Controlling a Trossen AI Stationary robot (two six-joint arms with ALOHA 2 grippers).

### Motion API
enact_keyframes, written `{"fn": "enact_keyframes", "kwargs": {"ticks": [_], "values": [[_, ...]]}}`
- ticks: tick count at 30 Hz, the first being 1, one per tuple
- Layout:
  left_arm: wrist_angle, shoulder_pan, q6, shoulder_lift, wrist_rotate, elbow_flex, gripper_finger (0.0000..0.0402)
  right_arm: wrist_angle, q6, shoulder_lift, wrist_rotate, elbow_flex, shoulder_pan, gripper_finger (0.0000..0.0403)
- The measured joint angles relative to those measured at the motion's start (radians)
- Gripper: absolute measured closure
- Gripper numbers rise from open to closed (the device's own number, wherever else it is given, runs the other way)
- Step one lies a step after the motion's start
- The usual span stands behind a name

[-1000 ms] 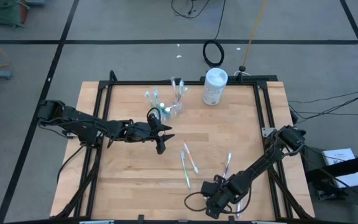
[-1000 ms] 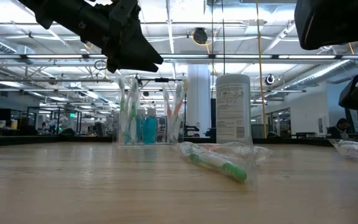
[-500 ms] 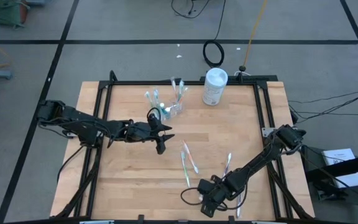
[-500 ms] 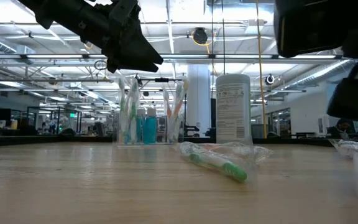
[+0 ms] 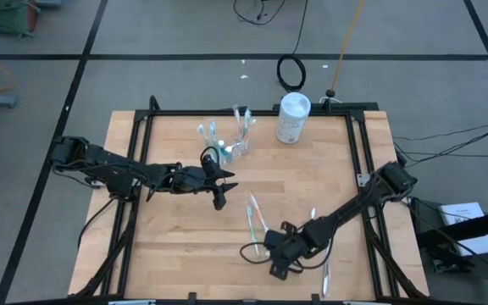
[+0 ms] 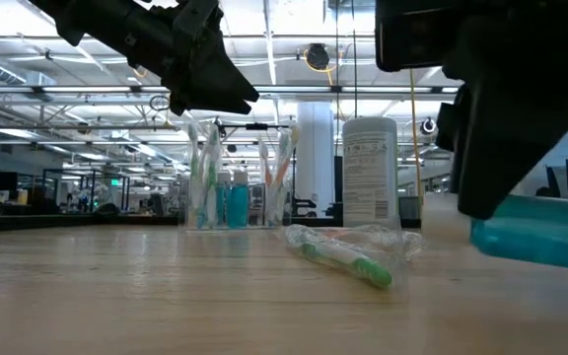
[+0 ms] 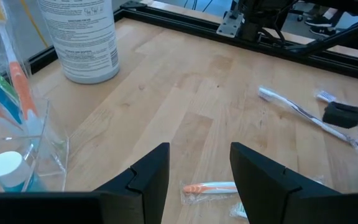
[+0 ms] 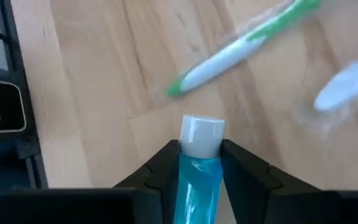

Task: Pick & Place toothbrushing station
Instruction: Put the blue mouthwash into the transparent organizer

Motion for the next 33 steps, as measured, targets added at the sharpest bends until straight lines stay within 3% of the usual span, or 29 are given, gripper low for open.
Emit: {"fn": "enact_keyframes", "kwargs": {"ticks": [5,16,20,25,33], "values": [[0.000,0.000,0.001,0.000,0.025,0.000,0.0227,-0.036,-0.054,-0.015,-0.002,0.000,-0.021,0.0301],[0.071,0.002,0.236,0.000,0.371,0.001,0.0227,-0.061,-0.156,-0.016,0.038,0.001,-0.051,0.0301],[0.003,-0.002,0.114,0.001,0.373,0.002,0.0227,-0.059,-0.224,-0.016,0.093,0.002,-0.060,0.0301],[-0.047,-0.038,0.109,0.047,0.413,0.001,0.0222,-0.055,-0.289,-0.023,0.134,0.002,-0.073,0.0301],[0.166,-0.109,0.103,0.216,0.443,0.001,0.0177,-0.018,-0.342,-0.024,0.162,0.004,-0.103,0.0302]]}}
